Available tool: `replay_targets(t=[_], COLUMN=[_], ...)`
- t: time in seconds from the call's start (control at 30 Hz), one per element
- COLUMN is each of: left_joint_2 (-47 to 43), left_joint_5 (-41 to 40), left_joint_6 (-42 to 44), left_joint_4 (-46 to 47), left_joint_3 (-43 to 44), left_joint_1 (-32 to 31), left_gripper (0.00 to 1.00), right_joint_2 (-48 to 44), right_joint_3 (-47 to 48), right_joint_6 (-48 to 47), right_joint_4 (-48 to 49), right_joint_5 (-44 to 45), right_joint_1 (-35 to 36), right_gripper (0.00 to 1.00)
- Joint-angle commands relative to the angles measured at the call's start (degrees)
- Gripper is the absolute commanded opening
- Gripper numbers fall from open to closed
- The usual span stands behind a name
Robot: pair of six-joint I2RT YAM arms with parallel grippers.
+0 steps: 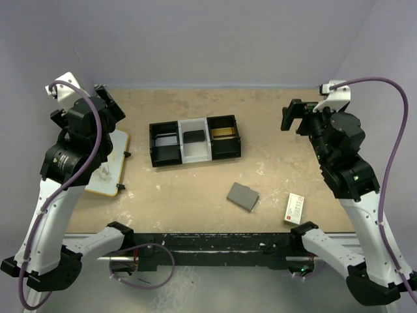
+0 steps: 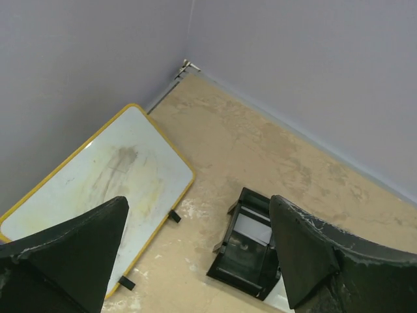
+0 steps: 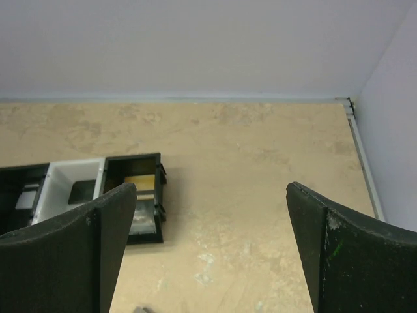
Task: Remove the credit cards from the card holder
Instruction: Pick up the card holder from the center of the board.
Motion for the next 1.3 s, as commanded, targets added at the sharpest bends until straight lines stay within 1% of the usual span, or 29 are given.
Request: replay_targets(t=[0.0,0.17,0.27,0.4,0.5,0.67,0.8,0.87,0.97,1.07,1.2,1.27], left_joint_2=[-1.76,-4.50,-6.32,-7.99,-9.41,-10.22,-10.66,-10.86,-11.20,-10.99,-9.53,-9.08], left_joint_5=[0.23,6.48,13.74,27.19,35.26,45.67,52.65,55.43,58.96,61.50,62.16,61.66], left_joint_6=[-1.24,-1.48,-1.98,-5.04,-6.48,-5.77,-5.51,-5.73,-6.25,-6.78,-6.10,-6.01], left_joint_4=[1.64,2.04,3.18,6.40,8.81,7.82,7.82,8.43,9.92,11.70,11.74,11.80], left_joint_3=[-3.35,-10.25,-15.99,-24.53,-30.91,-37.39,-40.09,-41.08,-42.79,-44.61,-45.32,-45.66], left_joint_1=[2.07,4.85,6.58,8.36,8.50,8.54,8.50,8.41,8.03,7.17,5.44,4.95], left_gripper=[0.88,0.92,0.95,0.93,0.91,0.89,0.88,0.87,0.86,0.85,0.83,0.82], right_joint_2=[-3.12,-4.85,-4.68,-3.45,-2.03,1.33,4.38,6.05,8.73,11.55,13.04,13.66], right_joint_3=[-4.76,-12.10,-16.97,-23.90,-28.89,-35.57,-39.52,-41.00,-43.36,-45.49,-48.14,-49.77], right_joint_6=[2.27,4.70,6.82,10.25,13.13,16.42,18.20,19.21,21.33,23.20,24.30,24.68], right_joint_4=[0.48,-0.48,-1.05,0.39,1.19,0.38,1.23,1.85,4.40,7.51,10.82,12.95], right_joint_5=[-4.27,-10.02,-15.19,-24.19,-29.68,-36.72,-42.95,-45.04,-45.87,-46.21,-45.86,-47.58], right_joint_1=[-2.84,-6.89,-9.42,-12.20,-13.70,-15.49,-15.83,-14.88,-13.02,-12.04,-11.17,-10.98], right_gripper=[1.00,1.00,1.00,1.00,0.98,0.95,0.88,0.85,0.80,0.72,0.65,0.62])
